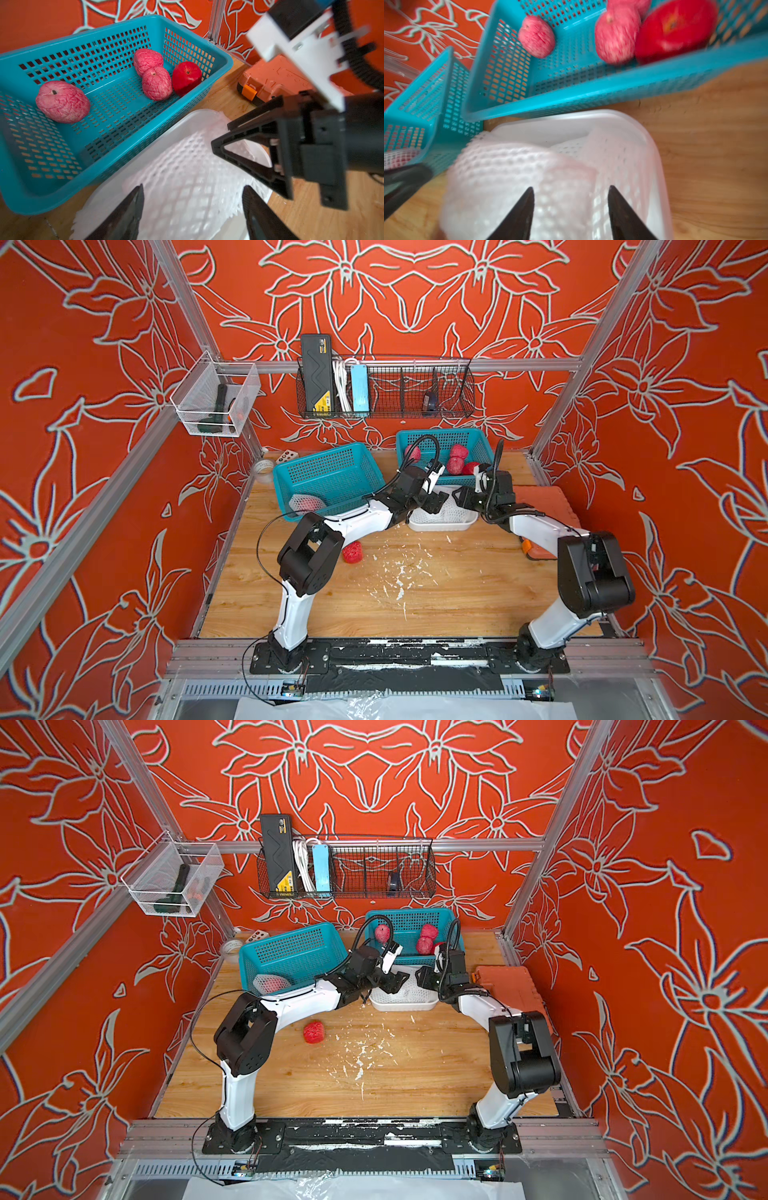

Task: Remove foam nets from apples
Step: Place the foam net into the storage box, then pick up the apple from the center of the board.

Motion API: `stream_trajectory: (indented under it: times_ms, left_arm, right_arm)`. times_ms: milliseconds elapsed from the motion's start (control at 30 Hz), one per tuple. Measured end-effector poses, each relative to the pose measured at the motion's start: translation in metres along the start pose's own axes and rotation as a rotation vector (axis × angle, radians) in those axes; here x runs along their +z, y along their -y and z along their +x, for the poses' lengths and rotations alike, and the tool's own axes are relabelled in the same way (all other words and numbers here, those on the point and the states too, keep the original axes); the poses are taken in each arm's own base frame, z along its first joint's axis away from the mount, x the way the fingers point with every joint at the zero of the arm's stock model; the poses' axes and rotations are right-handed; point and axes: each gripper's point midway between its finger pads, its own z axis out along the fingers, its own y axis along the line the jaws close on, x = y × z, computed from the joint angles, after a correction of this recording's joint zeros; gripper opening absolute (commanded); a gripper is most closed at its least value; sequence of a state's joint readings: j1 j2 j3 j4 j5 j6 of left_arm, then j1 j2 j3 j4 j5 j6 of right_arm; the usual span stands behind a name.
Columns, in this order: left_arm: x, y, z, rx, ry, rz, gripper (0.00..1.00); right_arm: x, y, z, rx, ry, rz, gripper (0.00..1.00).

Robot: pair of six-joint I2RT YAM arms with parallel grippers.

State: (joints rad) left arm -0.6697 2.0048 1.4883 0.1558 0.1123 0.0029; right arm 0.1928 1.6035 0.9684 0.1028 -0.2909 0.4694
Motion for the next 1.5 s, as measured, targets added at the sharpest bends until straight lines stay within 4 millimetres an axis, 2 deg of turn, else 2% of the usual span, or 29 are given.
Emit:
stream_trajectory:
  times_ms: [133, 233, 333, 433, 500, 567, 633, 700, 733, 867, 967, 1067, 1167, 1267, 1367, 1500]
  left_arm:
    - [-0.011, 0.001, 0.002, -0.003, 0.002, -0.003, 0.76]
    - [-0.027, 0.002, -0.006, -0.001, 0.02, -0.009, 0.77]
    - [-0.053, 0.003, -0.019, -0.011, 0.061, -0.018, 0.78]
    - [-0.094, 0.007, -0.029, -0.035, 0.124, -0.021, 0.84]
    - [-0.129, 0.007, -0.03, -0.068, 0.171, -0.031, 0.86]
    - [-0.161, 0.005, -0.023, -0.109, 0.203, -0.039, 0.88]
    - [-0.191, -0.008, -0.007, -0.164, 0.218, -0.067, 0.97]
    - [-0.219, -0.037, 0.018, -0.242, 0.205, -0.144, 0.98]
    - [-0.23, -0.051, 0.03, -0.282, 0.191, -0.187, 0.98]
    - [-0.281, -0.116, 0.088, -0.442, 0.146, -0.407, 0.98]
    - [-0.298, -0.132, 0.122, -0.529, 0.118, -0.473, 0.98]
    - [-0.297, -0.131, 0.152, -0.582, 0.075, -0.488, 0.98]
    - [-0.294, -0.129, 0.181, -0.622, 0.035, -0.497, 0.98]
    - [-0.292, -0.127, 0.203, -0.653, 0.008, -0.506, 0.98]
    - [-0.292, -0.126, 0.212, -0.669, 0.023, -0.506, 0.98]
    - [-0.294, -0.125, 0.215, -0.678, 0.056, -0.506, 0.98]
  right_arm:
    - [-0.025, -0.012, -0.022, -0.03, 0.068, -0.007, 0.69]
    - [-0.037, -0.015, -0.03, -0.038, 0.084, 0.008, 0.73]
    - [-0.046, -0.016, -0.032, -0.044, 0.089, 0.018, 0.73]
    - [-0.059, -0.032, -0.035, -0.07, 0.099, -0.025, 0.73]
    - [-0.074, -0.061, -0.035, -0.133, 0.122, -0.106, 0.75]
    - [-0.089, -0.105, -0.023, -0.232, 0.142, -0.225, 0.78]
    - [-0.105, -0.156, 0.006, -0.358, 0.141, -0.38, 0.81]
    - [-0.115, -0.198, 0.047, -0.471, 0.11, -0.535, 0.83]
    - [-0.116, -0.212, 0.068, -0.513, 0.086, -0.591, 0.83]
    - [-0.096, -0.235, 0.153, -0.648, -0.081, -0.696, 0.85]
    - [-0.076, -0.247, 0.205, -0.749, -0.198, -0.724, 0.86]
    - [-0.06, -0.266, 0.241, -0.836, -0.262, -0.754, 0.87]
    - [-0.045, -0.282, 0.259, -0.876, -0.275, -0.776, 0.88]
    - [-0.024, -0.289, 0.26, -0.883, -0.248, -0.749, 0.9]
    - [-0.004, -0.293, 0.256, -0.884, -0.215, -0.705, 0.92]
    - [0.017, -0.301, 0.253, -0.885, -0.199, -0.683, 0.94]
